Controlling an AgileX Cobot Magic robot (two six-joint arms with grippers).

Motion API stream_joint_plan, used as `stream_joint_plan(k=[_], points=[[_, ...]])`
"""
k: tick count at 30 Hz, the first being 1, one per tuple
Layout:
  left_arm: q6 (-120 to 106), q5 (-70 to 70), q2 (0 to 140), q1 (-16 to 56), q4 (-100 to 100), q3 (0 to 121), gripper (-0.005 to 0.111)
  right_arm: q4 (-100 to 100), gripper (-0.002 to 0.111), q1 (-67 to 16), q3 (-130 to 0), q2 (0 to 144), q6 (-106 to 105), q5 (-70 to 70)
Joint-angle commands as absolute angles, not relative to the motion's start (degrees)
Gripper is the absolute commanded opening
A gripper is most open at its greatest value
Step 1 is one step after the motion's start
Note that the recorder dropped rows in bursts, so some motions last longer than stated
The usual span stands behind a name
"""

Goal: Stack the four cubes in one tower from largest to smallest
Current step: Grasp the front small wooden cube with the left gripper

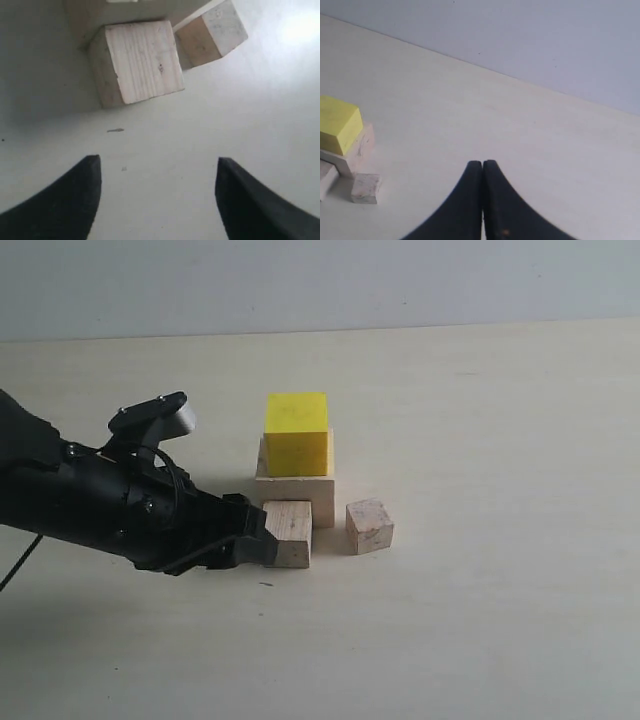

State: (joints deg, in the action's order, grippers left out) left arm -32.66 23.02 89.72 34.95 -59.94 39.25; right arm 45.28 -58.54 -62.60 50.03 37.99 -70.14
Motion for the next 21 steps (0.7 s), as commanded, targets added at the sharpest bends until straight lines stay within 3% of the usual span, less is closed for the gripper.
stream_joint_plan(k=[1, 6, 15, 21], points=[[-33.47, 22.79, 89.83, 35.39, -60.18, 39.64, 0.064, 46.08, 0.0, -58.66, -62.3, 47.71, 38.9, -69.96], [-33.6, 18.69, 89.96, 36.31, -61.78, 39.64, 0.064, 46.08, 0.0, -58.66, -61.7, 43.72, 39.11, -69.96], [-33.6, 2.18, 93.38, 47.43, -62.34, 39.9, 0.063, 46.08, 0.0, -58.66, -55.75, 38.27, 41.09, -67.03], [-32.56, 1.35, 97.48, 48.04, -62.34, 41.21, 0.063, 46.34, 0.0, -58.66, -54.96, 38.14, 41.51, -64.82]])
